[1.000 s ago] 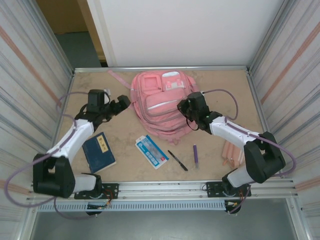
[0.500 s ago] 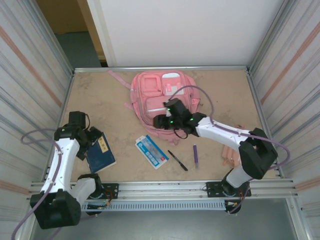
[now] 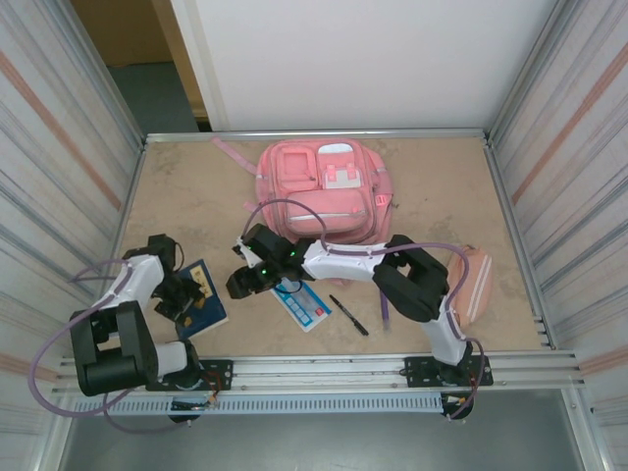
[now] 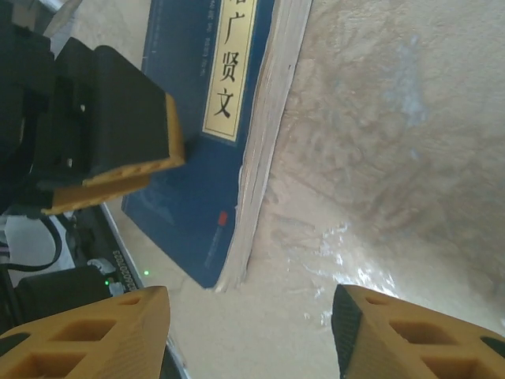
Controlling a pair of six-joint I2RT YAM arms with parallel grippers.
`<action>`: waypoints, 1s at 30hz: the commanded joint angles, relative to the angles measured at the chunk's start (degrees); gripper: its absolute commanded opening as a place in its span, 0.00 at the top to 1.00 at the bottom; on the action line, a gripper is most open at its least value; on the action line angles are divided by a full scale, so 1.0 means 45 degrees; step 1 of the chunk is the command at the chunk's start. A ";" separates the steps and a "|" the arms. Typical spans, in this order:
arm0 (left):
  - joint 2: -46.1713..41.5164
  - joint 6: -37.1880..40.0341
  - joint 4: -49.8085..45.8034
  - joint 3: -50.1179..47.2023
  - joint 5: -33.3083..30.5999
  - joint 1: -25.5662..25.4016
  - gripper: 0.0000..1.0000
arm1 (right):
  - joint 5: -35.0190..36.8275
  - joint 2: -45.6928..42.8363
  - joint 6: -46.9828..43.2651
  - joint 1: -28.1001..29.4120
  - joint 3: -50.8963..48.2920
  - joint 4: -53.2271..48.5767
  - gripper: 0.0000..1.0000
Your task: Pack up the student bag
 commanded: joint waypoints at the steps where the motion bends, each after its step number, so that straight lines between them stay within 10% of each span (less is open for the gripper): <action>1: 0.0038 0.0000 0.0516 0.0070 0.0734 -0.1032 0.57 | -0.0429 0.0768 -0.0031 -0.0132 0.0794 -0.0203 0.45; 12: -0.0227 -0.0716 0.2316 -0.0189 0.2314 -0.3390 0.63 | 0.0124 0.1063 -0.0421 -0.0696 0.0797 -0.0748 0.56; 30: -0.1175 -0.2351 0.2135 0.0137 -0.0887 -0.6908 0.64 | 0.0484 -0.1201 -0.0300 -0.2318 -0.2022 0.0694 0.53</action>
